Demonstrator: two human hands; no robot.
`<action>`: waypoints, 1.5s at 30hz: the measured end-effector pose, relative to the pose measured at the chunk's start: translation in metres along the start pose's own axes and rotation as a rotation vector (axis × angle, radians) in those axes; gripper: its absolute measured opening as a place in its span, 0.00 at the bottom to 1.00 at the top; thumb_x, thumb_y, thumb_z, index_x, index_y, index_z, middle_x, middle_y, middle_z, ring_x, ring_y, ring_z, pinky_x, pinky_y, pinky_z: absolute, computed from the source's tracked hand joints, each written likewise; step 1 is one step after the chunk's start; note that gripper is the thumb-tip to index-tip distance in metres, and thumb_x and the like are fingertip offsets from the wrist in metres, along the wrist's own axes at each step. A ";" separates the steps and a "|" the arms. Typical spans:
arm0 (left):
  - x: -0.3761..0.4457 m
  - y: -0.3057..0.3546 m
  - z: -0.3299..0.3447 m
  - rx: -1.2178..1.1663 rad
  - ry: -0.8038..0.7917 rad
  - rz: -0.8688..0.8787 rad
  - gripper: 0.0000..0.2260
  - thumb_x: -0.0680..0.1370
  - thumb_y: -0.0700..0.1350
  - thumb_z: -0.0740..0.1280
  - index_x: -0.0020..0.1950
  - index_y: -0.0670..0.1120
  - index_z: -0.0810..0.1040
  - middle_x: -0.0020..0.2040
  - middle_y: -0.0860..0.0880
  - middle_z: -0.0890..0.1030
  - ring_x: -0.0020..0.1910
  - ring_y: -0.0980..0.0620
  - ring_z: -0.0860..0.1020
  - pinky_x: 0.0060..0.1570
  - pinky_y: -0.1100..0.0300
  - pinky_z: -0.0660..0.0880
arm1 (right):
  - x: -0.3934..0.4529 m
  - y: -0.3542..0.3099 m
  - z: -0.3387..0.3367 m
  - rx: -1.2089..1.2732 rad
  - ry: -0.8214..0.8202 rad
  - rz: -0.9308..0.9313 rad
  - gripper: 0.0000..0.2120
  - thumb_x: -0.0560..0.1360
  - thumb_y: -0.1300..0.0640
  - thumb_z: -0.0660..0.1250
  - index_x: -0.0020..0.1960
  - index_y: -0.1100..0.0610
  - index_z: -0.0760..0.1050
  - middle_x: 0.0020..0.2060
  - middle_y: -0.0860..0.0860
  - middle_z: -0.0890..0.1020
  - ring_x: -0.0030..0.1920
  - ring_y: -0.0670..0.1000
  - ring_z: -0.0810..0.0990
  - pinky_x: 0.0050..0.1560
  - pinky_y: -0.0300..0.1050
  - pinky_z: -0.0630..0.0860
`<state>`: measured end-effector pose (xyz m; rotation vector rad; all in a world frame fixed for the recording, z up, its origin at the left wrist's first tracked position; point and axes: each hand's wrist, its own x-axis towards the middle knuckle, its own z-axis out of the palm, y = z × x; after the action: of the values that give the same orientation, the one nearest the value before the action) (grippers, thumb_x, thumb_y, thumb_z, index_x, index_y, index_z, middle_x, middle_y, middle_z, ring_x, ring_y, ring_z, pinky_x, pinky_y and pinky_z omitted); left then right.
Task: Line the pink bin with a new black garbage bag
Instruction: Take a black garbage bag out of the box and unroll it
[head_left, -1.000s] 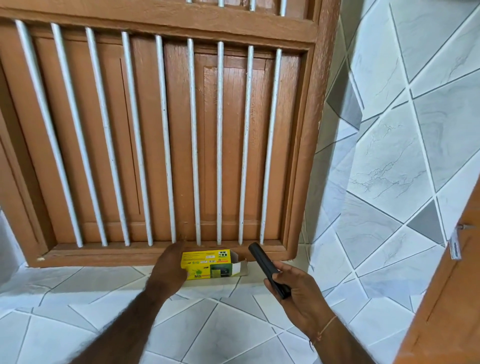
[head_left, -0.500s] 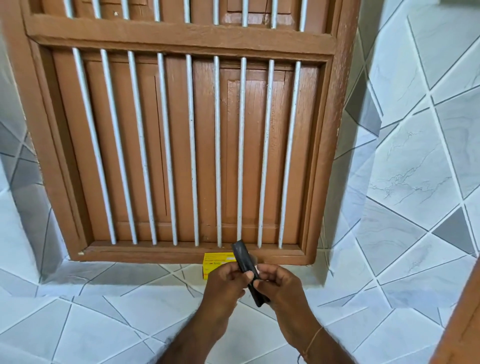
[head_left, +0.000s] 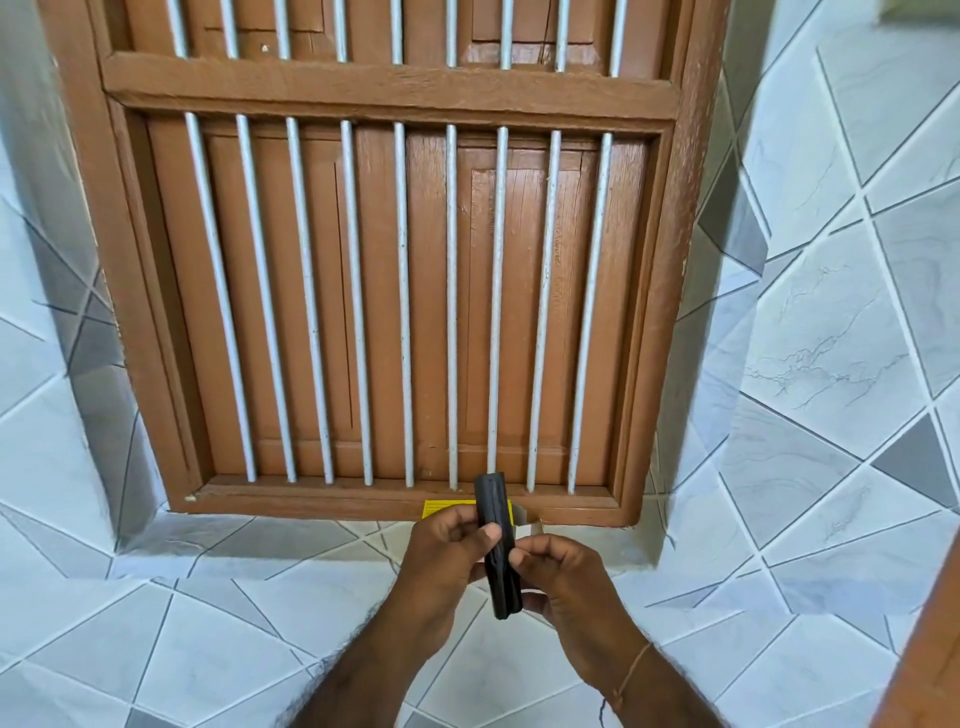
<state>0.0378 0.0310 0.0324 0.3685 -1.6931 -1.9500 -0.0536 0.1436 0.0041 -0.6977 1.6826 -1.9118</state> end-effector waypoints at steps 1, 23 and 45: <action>-0.001 0.000 0.001 -0.020 0.018 -0.005 0.08 0.77 0.34 0.66 0.46 0.44 0.84 0.45 0.45 0.86 0.44 0.48 0.84 0.39 0.61 0.79 | -0.001 -0.001 0.000 -0.016 0.015 -0.008 0.05 0.75 0.62 0.68 0.46 0.63 0.81 0.39 0.60 0.85 0.40 0.58 0.83 0.46 0.53 0.81; -0.001 -0.003 0.001 0.035 0.063 -0.016 0.06 0.77 0.37 0.67 0.53 0.40 0.81 0.46 0.43 0.86 0.46 0.42 0.84 0.48 0.49 0.81 | -0.009 -0.009 -0.001 0.439 -0.203 0.178 0.21 0.69 0.72 0.67 0.62 0.64 0.76 0.58 0.65 0.80 0.59 0.67 0.78 0.62 0.66 0.74; 0.021 0.013 -0.062 0.122 0.321 0.015 0.03 0.76 0.38 0.70 0.47 0.43 0.82 0.42 0.44 0.86 0.43 0.43 0.83 0.48 0.47 0.79 | 0.002 -0.029 -0.041 0.515 -0.120 0.189 0.14 0.69 0.64 0.71 0.55 0.58 0.82 0.55 0.62 0.83 0.53 0.62 0.81 0.51 0.56 0.80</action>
<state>0.0557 -0.0328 0.0365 0.6734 -1.6003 -1.6746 -0.0834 0.1755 0.0288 -0.4219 1.0705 -1.9999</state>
